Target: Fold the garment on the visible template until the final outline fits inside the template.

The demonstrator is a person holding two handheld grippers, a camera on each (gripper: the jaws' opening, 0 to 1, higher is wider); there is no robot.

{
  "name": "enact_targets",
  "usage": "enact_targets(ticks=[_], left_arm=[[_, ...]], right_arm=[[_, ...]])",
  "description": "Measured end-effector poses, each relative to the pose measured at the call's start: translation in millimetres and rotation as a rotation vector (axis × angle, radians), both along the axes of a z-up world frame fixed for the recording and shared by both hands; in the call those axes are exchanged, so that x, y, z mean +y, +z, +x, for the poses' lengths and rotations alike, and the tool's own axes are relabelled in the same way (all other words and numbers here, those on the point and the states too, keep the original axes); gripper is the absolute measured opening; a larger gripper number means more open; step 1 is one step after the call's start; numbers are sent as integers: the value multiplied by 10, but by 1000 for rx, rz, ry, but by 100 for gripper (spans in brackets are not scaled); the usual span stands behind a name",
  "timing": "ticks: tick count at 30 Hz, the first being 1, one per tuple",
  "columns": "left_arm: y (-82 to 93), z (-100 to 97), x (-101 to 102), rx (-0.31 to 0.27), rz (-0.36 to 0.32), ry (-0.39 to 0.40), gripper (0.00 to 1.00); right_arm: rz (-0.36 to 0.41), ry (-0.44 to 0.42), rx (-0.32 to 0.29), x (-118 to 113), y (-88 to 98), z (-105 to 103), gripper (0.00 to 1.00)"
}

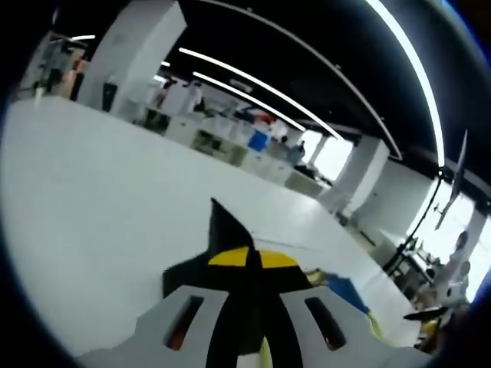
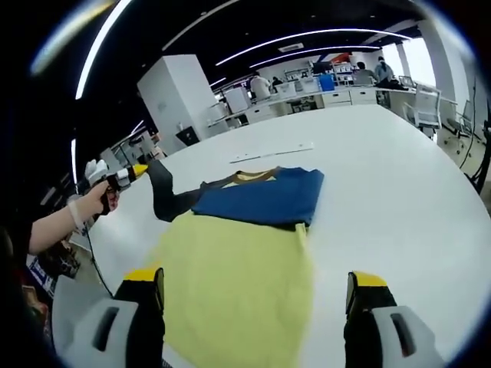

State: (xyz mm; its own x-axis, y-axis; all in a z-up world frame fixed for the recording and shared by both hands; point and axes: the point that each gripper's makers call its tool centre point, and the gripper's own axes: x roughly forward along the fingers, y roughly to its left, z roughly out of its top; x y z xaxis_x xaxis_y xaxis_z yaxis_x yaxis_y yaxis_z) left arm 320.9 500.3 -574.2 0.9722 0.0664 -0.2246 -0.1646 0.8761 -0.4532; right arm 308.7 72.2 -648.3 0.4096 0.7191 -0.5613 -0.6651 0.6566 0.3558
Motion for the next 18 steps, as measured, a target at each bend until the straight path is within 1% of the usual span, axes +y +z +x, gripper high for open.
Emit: enact_targets(ticks=[4, 6, 9, 15, 16, 18], left_arm=[[50, 152, -285, -8, -1, -48, 0], [71, 198, -431, -8, 4, -65, 0], [71, 307, -653, -5, -3, -87, 0], [14, 495, -969, 9, -17, -119, 0], [3, 535, -1031, 12, -29, -125, 0], [11, 585, -1113, 10, -29, -133, 0]], right_arm=[[7, 3, 3, -45, -13, 17, 100], [14, 2, 5, -72, -13, 24, 100], [22, -1, 9, -135, -33, 50, 100], [34, -14, 18, -269, -65, 90, 100], [38, -18, 20, -303, -69, 98, 100], [38, -24, 22, -347, -76, 100, 100]])
